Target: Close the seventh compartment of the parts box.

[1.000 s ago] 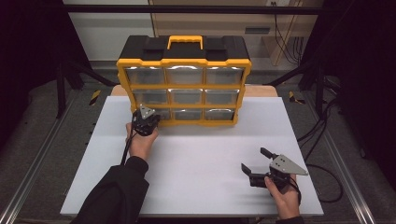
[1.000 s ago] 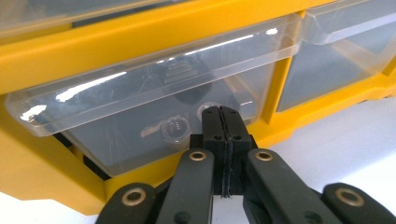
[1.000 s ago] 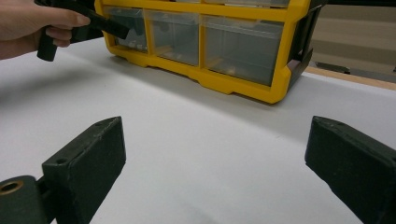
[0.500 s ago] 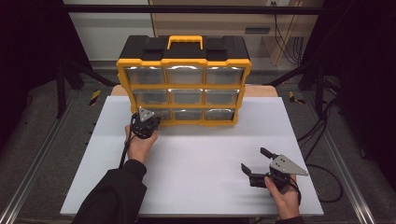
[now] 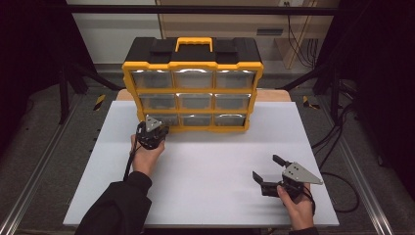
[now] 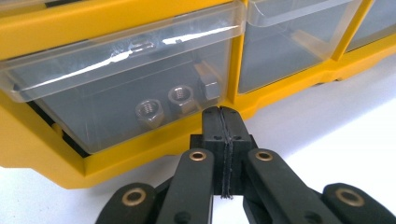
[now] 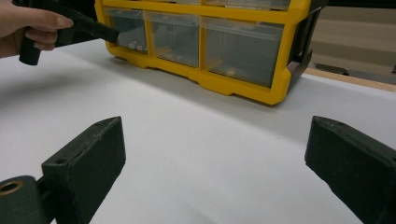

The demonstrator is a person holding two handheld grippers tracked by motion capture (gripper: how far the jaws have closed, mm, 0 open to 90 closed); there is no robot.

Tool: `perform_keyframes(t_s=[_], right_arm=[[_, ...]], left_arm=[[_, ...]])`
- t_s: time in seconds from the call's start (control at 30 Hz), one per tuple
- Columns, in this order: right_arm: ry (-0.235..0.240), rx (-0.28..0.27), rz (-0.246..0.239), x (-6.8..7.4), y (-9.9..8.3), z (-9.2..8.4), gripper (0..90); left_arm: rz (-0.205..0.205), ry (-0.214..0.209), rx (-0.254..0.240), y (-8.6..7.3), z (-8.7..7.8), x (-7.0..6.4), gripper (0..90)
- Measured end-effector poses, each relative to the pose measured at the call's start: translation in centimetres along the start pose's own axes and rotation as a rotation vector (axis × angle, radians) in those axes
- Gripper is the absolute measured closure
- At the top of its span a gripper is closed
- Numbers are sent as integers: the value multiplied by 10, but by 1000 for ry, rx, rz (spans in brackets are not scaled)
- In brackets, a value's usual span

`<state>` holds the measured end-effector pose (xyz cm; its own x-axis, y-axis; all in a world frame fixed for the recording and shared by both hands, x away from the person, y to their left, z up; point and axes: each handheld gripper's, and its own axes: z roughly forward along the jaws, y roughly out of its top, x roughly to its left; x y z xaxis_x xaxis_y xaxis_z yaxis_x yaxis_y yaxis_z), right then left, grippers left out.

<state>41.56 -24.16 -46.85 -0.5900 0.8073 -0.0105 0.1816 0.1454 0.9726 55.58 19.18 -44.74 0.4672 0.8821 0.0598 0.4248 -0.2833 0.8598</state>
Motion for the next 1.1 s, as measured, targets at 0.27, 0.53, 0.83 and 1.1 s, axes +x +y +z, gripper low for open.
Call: perform_keyframes(t_s=[0.27,0.53,0.83,1.1], right_arm=[[0,-1,0,0,0,0,51],[0,1,1,0,0,0,51],[-3,2,10,1,1,-1,51],[-2,2,10,1,1,-1,50]], left_arm=[[2,-5,3,-2,-4,1,899],[-7,-26,-19,-3,-8,-1,898],[13,-36,-45,-3,-16,-5,758],[19,-60,-56,-5,-22,-7,472]])
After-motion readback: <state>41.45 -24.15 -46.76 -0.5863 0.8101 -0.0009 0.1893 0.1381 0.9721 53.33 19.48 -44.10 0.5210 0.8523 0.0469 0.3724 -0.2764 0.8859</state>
